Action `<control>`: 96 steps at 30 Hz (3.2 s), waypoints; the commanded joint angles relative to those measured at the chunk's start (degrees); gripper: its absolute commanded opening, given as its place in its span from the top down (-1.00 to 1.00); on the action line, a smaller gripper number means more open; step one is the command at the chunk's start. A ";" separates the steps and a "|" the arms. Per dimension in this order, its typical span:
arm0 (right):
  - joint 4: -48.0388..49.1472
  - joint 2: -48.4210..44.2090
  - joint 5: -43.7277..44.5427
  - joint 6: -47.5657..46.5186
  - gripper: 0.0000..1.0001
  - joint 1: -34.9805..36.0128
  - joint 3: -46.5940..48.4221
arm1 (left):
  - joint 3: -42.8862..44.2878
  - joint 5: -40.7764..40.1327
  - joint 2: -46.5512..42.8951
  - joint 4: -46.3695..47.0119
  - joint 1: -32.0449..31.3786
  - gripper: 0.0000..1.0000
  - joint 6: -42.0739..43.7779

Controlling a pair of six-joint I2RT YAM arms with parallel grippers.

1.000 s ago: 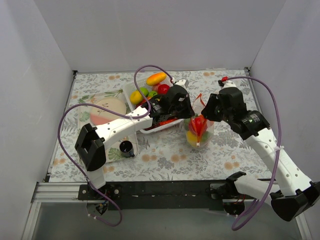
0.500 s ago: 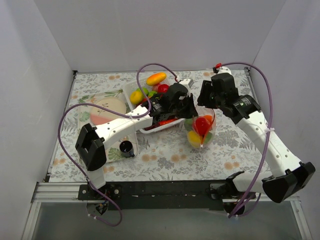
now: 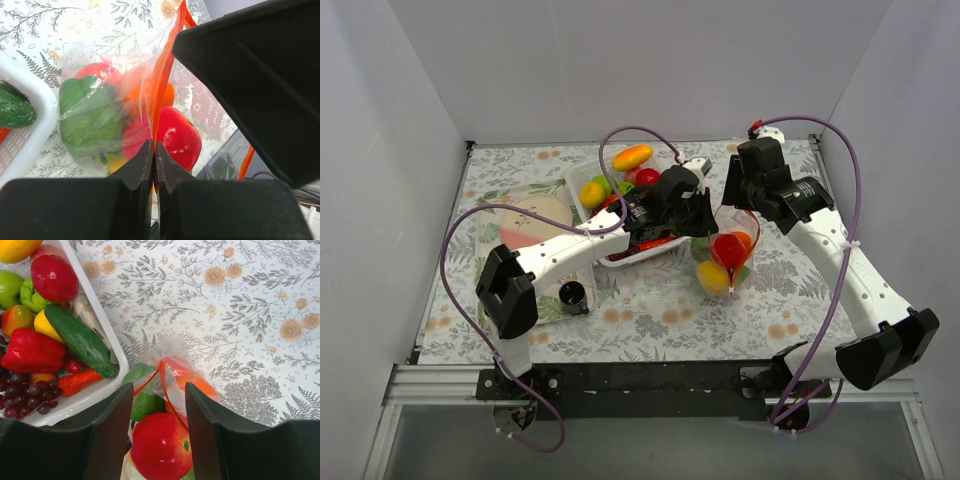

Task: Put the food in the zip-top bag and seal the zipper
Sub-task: Adjust the zipper food storage bag at the center of the board.

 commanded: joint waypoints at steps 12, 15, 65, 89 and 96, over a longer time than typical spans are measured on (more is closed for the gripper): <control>-0.14 4.90 -1.25 -0.43 0.97 -2.03 4.03 | 2.47 3.35 0.30 1.88 -0.12 1.00 4.10; -0.58 5.25 -2.39 0.89 0.97 -2.91 5.00 | 1.07 4.75 -0.67 3.37 -0.21 0.71 4.98; -18.95 14.48 -15.75 24.62 0.97 -14.43 14.67 | -50.97 -39.80 -4.45 85.99 -28.51 -0.44 29.93; -18.86 14.21 -16.98 26.82 0.97 -14.78 13.09 | -41.92 -53.51 10.75 106.99 -35.80 -0.20 58.23; -18.60 14.22 -17.51 27.00 0.97 -14.78 12.83 | -39.72 -55.89 12.51 110.70 -36.33 -0.18 63.07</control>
